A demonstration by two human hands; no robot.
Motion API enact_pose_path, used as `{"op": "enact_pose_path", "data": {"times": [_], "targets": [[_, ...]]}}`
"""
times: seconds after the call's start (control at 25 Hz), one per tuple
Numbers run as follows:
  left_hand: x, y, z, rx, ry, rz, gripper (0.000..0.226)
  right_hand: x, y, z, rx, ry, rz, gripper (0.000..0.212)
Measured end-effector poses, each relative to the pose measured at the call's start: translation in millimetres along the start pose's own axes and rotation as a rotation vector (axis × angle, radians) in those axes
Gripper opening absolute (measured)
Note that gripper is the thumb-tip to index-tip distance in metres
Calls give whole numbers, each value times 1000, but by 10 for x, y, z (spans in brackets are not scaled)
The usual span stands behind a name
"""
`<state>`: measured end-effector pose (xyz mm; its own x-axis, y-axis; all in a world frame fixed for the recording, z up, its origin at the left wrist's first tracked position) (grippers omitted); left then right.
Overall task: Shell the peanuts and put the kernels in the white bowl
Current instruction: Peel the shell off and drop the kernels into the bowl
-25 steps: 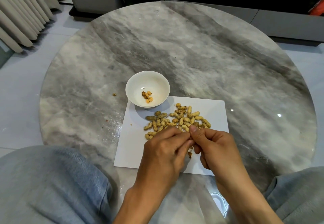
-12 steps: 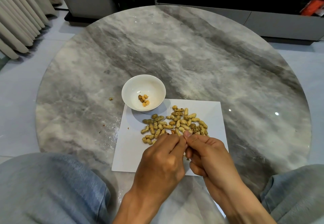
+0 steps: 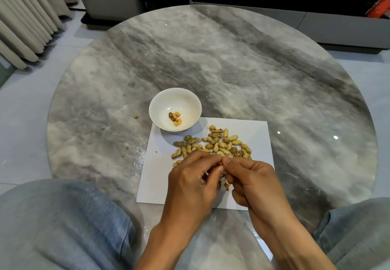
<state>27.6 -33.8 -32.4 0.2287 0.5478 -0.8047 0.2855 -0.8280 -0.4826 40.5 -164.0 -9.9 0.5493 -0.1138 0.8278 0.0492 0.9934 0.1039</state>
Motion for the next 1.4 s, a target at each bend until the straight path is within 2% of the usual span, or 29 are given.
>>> {"op": "enact_pose_path", "data": {"times": [0.2,0.36,0.52,0.68,0.88,1.04,1.2,1.4], "targets": [[12,2,-19,84,62,-21,4,11,-51,19,19,29,15,23],[-7,1,-13,130,85,-71,13,-2,-36,19,51,35,30,20],[-21,-15,-20,115,141,-98,18,-34,-13,18,89,64,-3,30],[-31,-19,-12,86,192,-121,19,-45,-5,18,85,45,-26,23],[-31,-12,1,34,230,-143,17,-53,-22,30,89,28,-23,31],[-6,3,-2,-5,89,9,6,9,-33,33,146,55,-80,22],[18,-3,-36,26,-66,211,20,-14,-34,1,72,18,-65,16],[3,11,-37,75,-203,323,28,22,15,3,23,-190,61,24]]}}
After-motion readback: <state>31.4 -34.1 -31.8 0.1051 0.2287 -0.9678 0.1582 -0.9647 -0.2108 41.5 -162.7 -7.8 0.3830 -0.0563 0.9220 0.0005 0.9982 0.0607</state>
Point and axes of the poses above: each hand's wrist, its own z-axis away from the middle knuckle, its own y-axis out of the palm, x = y × z, the point moved 2 cm from there along -z, towards the middle knuckle, and after that the axes turned 1 degree about -x, right-handed, at the moved point
